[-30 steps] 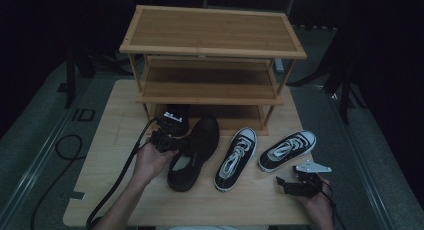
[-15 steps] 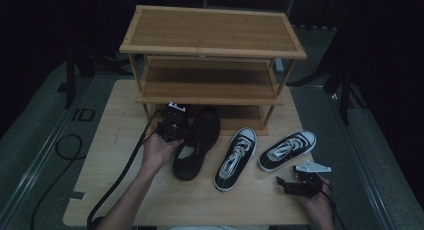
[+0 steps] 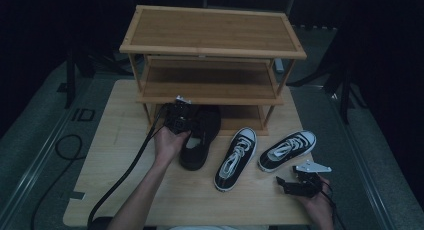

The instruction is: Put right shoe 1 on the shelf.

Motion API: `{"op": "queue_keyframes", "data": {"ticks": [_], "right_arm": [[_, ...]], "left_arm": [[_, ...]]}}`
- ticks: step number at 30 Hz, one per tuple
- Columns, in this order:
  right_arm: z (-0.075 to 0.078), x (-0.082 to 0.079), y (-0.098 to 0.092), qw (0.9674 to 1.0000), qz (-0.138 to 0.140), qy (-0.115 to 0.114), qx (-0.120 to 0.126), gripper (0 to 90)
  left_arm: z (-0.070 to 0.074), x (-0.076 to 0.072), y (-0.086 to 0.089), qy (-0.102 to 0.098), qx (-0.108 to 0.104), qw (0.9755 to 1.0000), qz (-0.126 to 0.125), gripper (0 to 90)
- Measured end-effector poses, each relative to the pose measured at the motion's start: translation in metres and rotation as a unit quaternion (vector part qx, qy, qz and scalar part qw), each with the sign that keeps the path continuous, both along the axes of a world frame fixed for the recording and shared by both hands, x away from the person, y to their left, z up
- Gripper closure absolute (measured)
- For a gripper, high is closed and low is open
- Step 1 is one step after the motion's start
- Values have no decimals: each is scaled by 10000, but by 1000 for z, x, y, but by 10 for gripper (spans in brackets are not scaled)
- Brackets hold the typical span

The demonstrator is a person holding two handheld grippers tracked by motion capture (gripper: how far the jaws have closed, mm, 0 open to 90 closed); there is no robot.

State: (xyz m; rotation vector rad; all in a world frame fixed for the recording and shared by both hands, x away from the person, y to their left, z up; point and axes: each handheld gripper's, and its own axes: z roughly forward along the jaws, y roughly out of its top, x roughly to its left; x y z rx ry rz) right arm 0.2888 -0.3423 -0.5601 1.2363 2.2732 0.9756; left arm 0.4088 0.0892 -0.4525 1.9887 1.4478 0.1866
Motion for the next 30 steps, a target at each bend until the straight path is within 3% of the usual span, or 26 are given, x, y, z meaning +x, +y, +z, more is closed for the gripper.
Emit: {"op": "queue_keyframes", "data": {"ticks": [9, 17, 23, 30], "right_arm": [[0, 0, 0, 10000, 0, -1, -1, 170], [0, 0, 0, 10000, 4, -1, -1, 170], [0, 0, 0, 10000, 4, -1, -1, 169], [0, 0, 0, 10000, 6, -1, -1, 169]], "left_arm": [[-3, 8, -4, -178, -92, 9988, 438, 874], [-3, 5, -8, -472, 243, 9940, 953, 872], [-10, 8, -10, -463, 267, 9922, 1126, 867], [-17, 10, -12, -525, 439, 9917, 1093, 855]]}}
